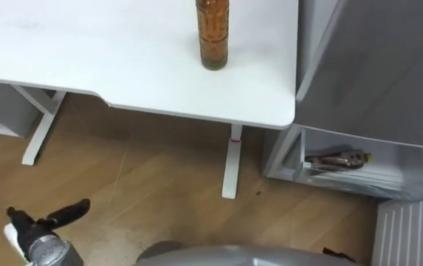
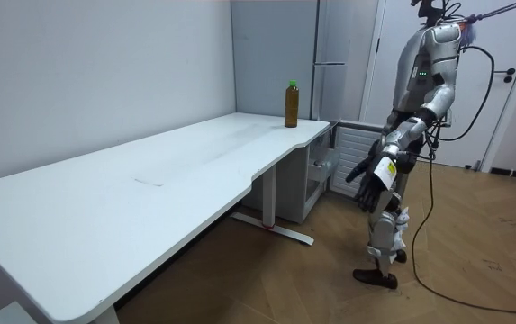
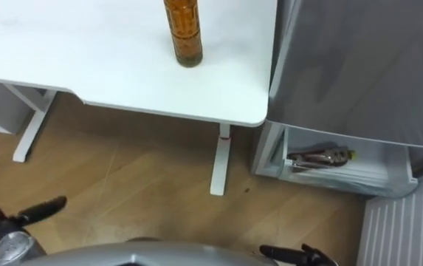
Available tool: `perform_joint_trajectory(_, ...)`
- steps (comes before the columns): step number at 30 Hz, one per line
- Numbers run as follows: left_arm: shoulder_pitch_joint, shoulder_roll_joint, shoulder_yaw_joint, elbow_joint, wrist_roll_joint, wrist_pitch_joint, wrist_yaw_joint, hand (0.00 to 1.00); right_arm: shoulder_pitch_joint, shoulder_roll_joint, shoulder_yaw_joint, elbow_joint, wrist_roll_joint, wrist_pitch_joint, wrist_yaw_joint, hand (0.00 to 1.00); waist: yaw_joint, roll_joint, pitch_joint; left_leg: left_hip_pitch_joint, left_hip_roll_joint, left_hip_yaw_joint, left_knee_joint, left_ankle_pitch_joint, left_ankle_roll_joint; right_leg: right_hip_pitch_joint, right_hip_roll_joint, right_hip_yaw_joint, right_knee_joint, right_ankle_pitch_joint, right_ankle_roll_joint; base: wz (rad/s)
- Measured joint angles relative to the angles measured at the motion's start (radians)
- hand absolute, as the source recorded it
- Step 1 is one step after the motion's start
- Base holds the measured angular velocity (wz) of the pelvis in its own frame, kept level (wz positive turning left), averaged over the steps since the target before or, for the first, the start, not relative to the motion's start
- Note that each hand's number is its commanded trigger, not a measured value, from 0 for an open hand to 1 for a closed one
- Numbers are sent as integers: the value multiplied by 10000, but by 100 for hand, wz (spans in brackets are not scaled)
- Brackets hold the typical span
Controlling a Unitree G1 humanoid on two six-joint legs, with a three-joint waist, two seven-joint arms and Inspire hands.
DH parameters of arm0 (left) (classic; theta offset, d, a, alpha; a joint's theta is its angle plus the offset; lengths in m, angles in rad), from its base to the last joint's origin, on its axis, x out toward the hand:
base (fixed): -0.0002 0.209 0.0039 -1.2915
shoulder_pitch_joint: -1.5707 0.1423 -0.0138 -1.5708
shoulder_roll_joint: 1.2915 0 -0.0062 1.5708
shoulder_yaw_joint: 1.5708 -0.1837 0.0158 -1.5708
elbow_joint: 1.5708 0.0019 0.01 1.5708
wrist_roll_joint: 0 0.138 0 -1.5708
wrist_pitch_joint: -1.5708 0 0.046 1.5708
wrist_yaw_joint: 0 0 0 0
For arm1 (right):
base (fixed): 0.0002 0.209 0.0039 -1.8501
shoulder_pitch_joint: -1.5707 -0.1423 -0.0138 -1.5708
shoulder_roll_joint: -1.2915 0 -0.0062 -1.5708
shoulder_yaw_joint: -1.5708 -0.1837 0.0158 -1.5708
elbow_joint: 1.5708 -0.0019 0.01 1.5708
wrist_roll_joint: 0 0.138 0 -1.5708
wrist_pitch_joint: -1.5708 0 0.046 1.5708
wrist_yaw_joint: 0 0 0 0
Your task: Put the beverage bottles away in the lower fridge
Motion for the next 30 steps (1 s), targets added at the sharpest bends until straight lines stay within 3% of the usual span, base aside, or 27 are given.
perform_joint_trajectory(2, -24, -52, -4, -685, 17, -259, 336, 0, 2, 0, -3, -35, -30, -26, 3, 0, 26, -4, -5, 32, -1, -19, -2, 3, -5, 14, 3, -4, 11, 0, 0, 3)
perform_joint_trajectory(3, -43, -52, -1, -1075, 23, -369, 532, 0, 20, 1, 1, -121, -179, -69, 4, 0, 27, 82, -56, 45, 1, -49, 0, 3, -6, 42, 5, 2, 5, 0, 0, 0)
perform_joint_trajectory(6, -62, -52, -4, -2254, 25, -570, 999, 0, 95, 0, -4, -259, -691, -280, 39, 0, -7, 42, -53, 61, -2, -57, 10, 3, -5, 38, 5, 95, 20, 1, -1, -1)
perform_joint_trajectory(11, -91, 63, -81, -4446, 25, -855, 1464, 0, 138, 5, 10, -80, -736, -517, 92, 0, -63, -4, -10, 65, -14, -80, 25, 3, -4, 77, 4, 59, 7, 1, 0, 0)
perform_joint_trajectory(16, -592, 154, -70, -6455, 94, -1169, 1453, 0, 114, 1, -27, 50, -863, -691, 250, 0, -198, -5, 26, -60, -10, -101, 110, 1, 0, 19, 13, 103, -10, 1, 0, 1)
perform_joint_trajectory(18, -681, 165, -74, -7496, 84, -1368, 1273, 0, 17, 3, -151, 50, -859, -736, 331, 0, -279, -16, 70, -90, -16, -105, 119, 1, 0, 3, 12, 72, -24, 0, 0, 3)
perform_joint_trajectory(21, -715, 170, -72, -8422, 79, -1442, 913, 0, 2, 25, -240, 50, -915, -751, 344, 0, -479, -20, 58, -69, -30, -80, 127, 3, 0, 38, 21, 110, -133, 3, 4, 0)
perform_joint_trajectory(25, -996, 196, -376, -8873, -20, -1444, 172, 0, -73, 24, -203, 38, -1142, -850, 375, 0, -562, 19, 55, -57, -25, -87, 135, 5, -2, 52, 33, 163, -135, 4, 4, 0)
perform_joint_trajectory(30, -1379, 178, -804, -8890, -181, -1442, -1359, 0, -236, 58, -208, 115, -1533, -913, 502, 0, -790, 28, 58, -42, -11, -4, 114, 3, -3, 23, 42, 260, -137, 4, 3, -2)
